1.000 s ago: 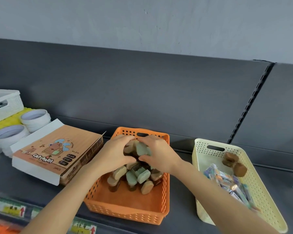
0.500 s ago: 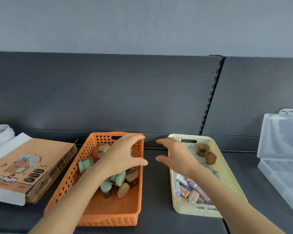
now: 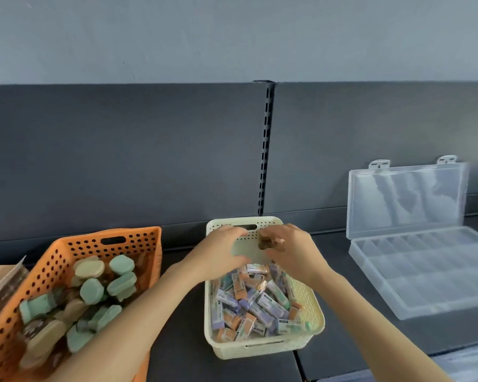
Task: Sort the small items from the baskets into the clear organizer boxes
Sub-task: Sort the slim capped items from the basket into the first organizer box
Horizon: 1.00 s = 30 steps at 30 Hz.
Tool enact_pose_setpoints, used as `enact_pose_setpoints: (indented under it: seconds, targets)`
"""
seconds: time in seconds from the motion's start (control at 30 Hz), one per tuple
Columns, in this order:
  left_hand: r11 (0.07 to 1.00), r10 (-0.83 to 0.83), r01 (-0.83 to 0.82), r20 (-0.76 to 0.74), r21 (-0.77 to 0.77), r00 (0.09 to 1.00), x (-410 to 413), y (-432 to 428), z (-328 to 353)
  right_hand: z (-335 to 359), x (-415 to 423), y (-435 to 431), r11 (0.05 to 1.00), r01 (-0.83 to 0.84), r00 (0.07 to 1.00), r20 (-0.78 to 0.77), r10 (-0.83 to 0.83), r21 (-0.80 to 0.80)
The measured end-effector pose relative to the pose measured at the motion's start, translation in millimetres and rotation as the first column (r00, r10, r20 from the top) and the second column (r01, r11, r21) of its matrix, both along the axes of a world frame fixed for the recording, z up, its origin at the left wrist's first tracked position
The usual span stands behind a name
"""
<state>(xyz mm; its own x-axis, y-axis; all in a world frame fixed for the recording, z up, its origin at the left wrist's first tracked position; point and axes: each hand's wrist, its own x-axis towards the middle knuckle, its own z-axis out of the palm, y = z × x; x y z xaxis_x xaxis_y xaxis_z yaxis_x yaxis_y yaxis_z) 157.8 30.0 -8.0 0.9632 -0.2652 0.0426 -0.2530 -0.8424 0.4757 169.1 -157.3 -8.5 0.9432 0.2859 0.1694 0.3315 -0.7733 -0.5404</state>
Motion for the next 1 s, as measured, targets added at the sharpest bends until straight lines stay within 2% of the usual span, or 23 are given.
enact_pose_setpoints:
  seconds: [0.23, 0.33, 0.47, 0.67, 0.8, 0.9, 1.0]
  targets:
    - [0.997, -0.031, 0.035, -0.073, 0.064, 0.997, 46, -41, -16, -9, 25, -21, 0.991, 0.100, 0.995, 0.010, -0.101, 0.089]
    - [0.996, -0.054, 0.060, -0.087, 0.064, 0.995, 62, -57, -26, -15, 34, -23, 0.987, 0.107, 0.994, 0.014, -0.110, 0.119]
    - [0.987, -0.058, 0.077, -0.134, 0.142, 0.989, 77, -68, -39, -22, 39, -24, 0.980, 0.103, 0.995, -0.002, -0.104, 0.173]
    - [0.985, -0.008, 0.033, -0.148, 0.169, 0.989, 80, -67, -43, -22, 34, -25, 0.973, 0.109, 0.994, -0.018, -0.108, 0.203]
    - [0.997, -0.004, 0.018, -0.203, 0.069, 0.979, 76, -66, -45, -18, 31, -26, 0.989, 0.090, 0.995, 0.018, -0.093, 0.119]
    - [0.995, 0.071, -0.078, -0.112, -0.056, 0.991, 71, -55, -41, -22, 28, -31, 0.995, 0.083, 0.996, 0.021, -0.084, 0.062]
    - [0.987, 0.115, -0.118, -0.038, -0.111, 0.993, 63, -43, -27, -26, 21, -30, 0.995, 0.090, 0.994, -0.059, -0.087, 0.042]
